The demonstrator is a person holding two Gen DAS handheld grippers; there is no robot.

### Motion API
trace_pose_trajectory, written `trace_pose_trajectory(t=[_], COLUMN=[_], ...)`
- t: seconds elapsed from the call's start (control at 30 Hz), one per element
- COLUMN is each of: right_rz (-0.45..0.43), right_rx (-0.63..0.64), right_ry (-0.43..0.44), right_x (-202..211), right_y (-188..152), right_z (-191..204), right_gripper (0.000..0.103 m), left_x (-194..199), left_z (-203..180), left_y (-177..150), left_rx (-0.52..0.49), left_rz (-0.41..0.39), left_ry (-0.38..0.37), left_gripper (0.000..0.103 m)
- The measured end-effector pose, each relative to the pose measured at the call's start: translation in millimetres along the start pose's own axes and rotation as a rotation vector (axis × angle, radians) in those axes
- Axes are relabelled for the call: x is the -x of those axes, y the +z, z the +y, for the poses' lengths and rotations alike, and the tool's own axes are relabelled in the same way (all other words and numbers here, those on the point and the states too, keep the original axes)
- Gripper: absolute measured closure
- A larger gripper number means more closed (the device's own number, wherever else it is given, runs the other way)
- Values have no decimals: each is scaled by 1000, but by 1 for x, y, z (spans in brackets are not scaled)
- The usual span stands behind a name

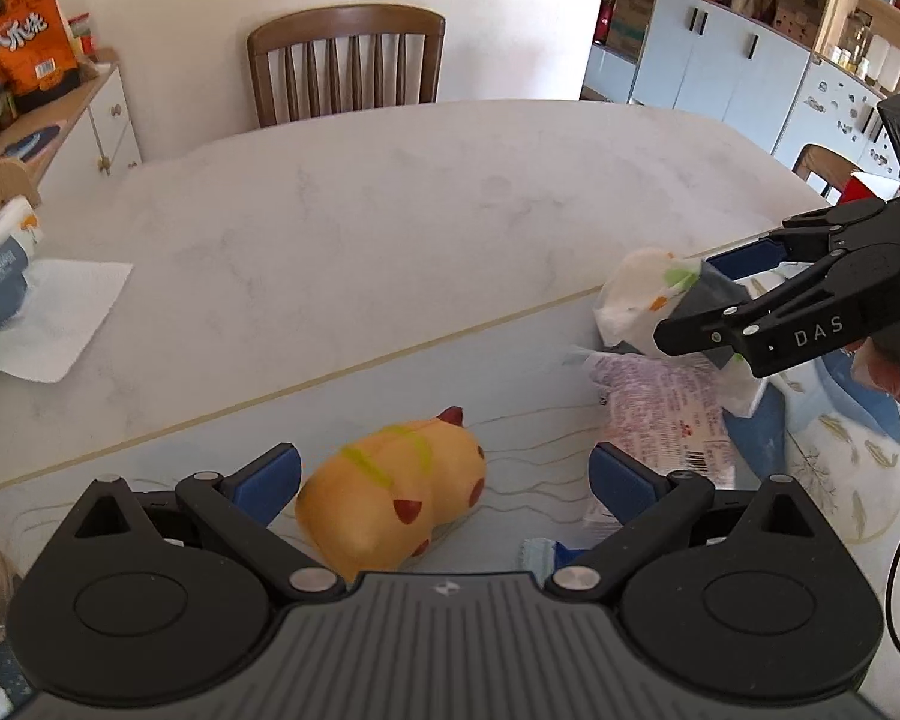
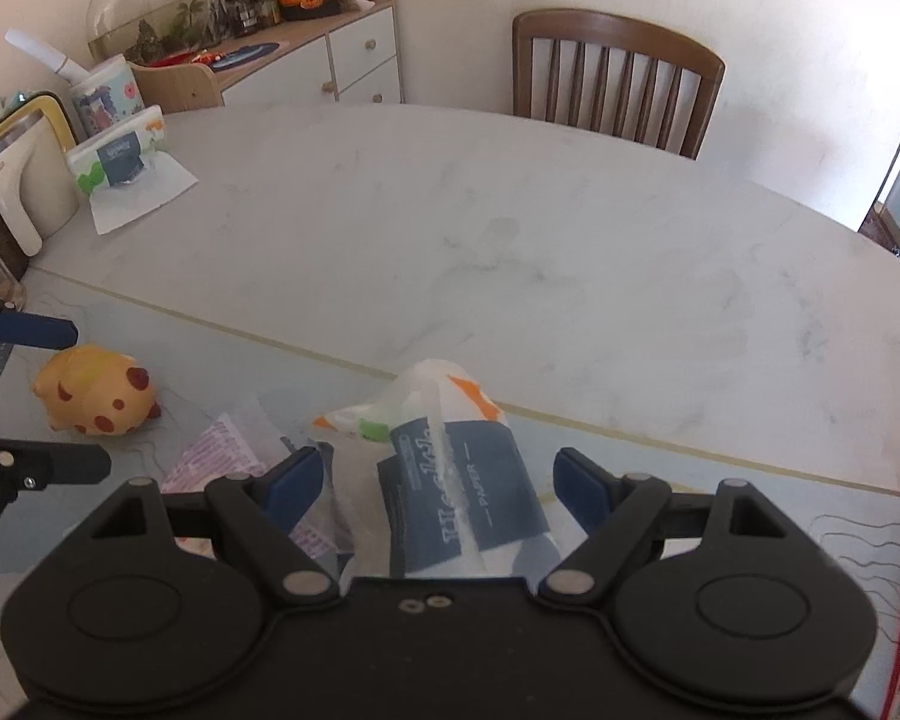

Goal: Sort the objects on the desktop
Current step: 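Grasp the white tissue pack with the right tool while the left tool grasps the yellow toy pig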

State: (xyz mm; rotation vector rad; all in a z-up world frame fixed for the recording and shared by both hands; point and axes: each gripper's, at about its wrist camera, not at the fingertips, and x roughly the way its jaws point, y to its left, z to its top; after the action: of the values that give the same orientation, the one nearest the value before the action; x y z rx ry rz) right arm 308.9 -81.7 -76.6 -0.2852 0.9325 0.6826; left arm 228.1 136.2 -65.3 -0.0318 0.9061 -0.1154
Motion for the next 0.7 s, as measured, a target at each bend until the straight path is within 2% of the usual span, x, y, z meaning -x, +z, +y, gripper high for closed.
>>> trace_pose_trajectory(t=[0.33,0.7], right_rz=[46,50], right_rx=[-22,-83], right_ry=[-13,-49], right_x=[-20,-23], right_y=[3,-1], right_z=[-3,-18], right_gripper=[19,22], left_x=[-20,-28], left_z=[7,10], left_y=[-1,-7], left_rx=[13,20], left_rz=[0,-22], left_ry=[-15,-16], left_gripper=[0,1])
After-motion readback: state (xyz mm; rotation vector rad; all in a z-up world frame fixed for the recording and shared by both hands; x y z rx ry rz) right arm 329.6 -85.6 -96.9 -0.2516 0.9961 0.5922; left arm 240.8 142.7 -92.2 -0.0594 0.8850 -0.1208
